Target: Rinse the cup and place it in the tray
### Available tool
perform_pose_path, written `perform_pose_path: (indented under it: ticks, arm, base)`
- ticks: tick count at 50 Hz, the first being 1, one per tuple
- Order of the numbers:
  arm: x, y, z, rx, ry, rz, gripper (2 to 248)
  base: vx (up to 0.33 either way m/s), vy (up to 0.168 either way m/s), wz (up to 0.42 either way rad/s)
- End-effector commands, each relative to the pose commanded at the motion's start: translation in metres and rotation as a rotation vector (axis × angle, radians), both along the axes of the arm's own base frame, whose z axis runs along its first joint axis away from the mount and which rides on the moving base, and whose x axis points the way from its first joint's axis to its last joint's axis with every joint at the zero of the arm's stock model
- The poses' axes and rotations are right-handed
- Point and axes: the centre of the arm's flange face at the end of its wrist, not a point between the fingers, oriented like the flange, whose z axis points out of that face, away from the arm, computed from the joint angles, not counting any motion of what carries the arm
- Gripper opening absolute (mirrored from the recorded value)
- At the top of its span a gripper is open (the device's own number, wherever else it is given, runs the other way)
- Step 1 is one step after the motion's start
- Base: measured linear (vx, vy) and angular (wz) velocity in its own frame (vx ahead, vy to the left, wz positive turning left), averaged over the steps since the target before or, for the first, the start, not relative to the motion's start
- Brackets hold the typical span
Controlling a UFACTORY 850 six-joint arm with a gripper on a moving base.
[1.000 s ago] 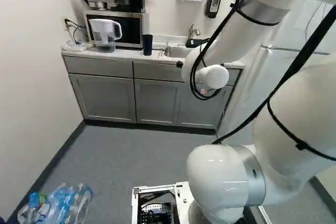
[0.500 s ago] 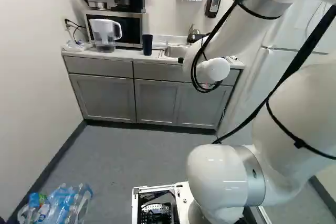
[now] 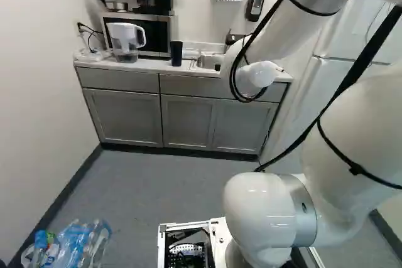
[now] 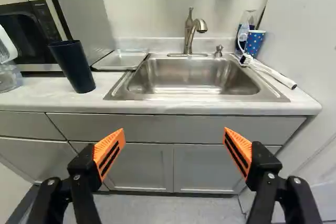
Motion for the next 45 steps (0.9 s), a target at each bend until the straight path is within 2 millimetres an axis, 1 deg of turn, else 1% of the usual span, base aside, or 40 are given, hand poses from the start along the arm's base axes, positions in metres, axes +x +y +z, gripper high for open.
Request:
perform_pose_path:
  ticks: [45]
  arm:
    - [0.026, -0.009, 0.046, -0.010, -0.067, -0.011, 247]
  base:
    - [0.000, 0.000, 0.000]
